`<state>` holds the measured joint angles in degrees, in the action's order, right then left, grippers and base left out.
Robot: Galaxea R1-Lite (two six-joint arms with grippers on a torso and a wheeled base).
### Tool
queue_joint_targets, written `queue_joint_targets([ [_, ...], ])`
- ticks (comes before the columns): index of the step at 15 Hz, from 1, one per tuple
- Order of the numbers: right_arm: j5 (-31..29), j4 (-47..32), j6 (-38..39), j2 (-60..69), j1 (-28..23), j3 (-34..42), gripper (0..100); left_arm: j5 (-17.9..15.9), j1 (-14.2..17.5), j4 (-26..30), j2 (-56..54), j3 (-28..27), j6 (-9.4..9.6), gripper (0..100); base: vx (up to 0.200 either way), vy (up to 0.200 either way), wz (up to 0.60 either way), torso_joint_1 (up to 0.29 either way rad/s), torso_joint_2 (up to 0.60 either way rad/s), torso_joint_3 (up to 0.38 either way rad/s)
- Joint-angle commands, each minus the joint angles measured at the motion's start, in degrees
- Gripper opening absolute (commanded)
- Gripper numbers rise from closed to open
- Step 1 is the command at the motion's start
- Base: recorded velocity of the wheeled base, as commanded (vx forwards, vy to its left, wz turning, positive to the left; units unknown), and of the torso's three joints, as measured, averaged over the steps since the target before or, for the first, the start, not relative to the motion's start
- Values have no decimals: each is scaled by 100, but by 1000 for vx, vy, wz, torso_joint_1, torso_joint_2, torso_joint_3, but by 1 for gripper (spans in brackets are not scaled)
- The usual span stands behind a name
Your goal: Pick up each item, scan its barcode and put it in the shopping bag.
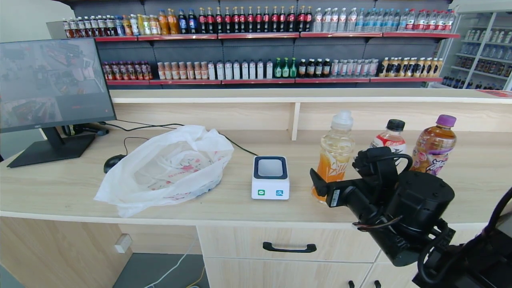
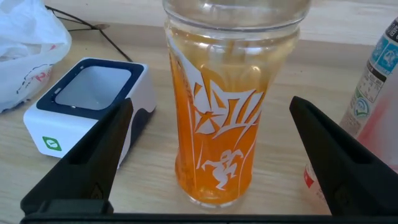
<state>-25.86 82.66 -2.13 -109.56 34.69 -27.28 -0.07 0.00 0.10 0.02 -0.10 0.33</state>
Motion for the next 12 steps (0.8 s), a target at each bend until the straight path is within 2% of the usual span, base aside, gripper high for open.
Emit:
queue_joint_targets([
  [1,63,4,-6,-171,-68,-75,100,-1,0,-1,-2,1,2,100,0,0,0,0,0,0],
  [12,63,250,-33,-795,-613,-814,100,-1,9,-1,-2,1,2,100,0,0,0,0,0,0],
])
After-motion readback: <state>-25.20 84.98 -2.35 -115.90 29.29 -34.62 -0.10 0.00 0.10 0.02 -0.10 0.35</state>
